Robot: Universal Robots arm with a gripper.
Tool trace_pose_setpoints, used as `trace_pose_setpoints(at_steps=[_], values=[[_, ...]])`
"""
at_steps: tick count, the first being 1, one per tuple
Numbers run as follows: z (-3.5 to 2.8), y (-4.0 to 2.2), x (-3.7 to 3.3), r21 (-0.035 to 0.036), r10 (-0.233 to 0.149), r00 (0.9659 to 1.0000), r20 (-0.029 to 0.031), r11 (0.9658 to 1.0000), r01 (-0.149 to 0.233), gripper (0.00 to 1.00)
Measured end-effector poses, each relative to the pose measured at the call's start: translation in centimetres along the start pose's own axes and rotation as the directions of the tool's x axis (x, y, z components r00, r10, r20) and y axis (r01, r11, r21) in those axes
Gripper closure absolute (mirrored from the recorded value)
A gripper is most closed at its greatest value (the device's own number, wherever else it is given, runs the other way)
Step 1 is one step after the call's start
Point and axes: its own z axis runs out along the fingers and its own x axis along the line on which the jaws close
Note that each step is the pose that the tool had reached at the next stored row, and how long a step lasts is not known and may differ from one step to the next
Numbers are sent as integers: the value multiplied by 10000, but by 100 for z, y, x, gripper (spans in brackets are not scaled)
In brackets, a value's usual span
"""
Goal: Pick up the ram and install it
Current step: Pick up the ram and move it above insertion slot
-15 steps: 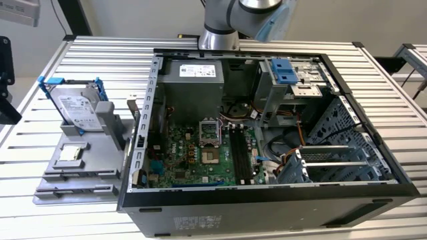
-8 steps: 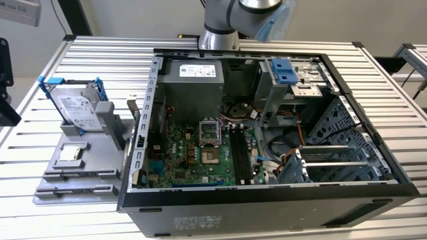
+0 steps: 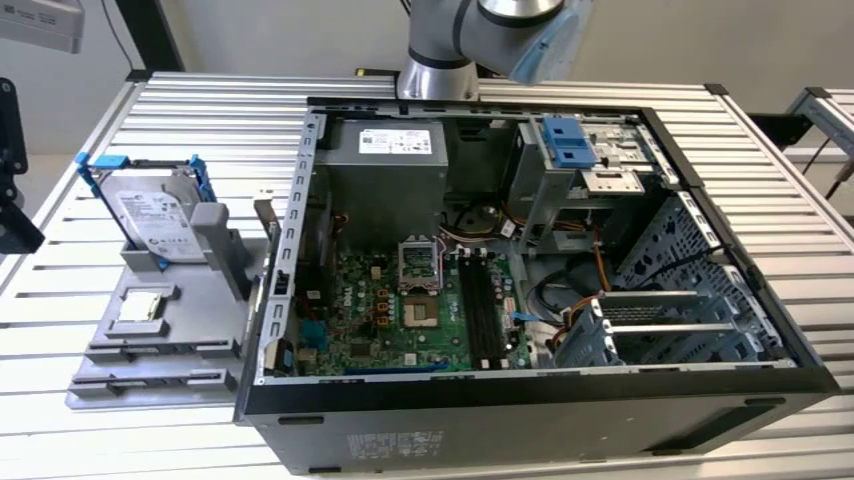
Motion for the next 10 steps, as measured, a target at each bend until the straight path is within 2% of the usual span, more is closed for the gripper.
trace_pose_setpoints(at_steps=[3, 4, 10], values=[[0, 0, 0, 4, 0, 10000, 21, 10000, 0, 100], [0, 0, 0, 6, -1, 10000, 28, 10000, 1, 0], [0, 0, 0, 15, -1, 10000, 68, 10000, 0, 0]])
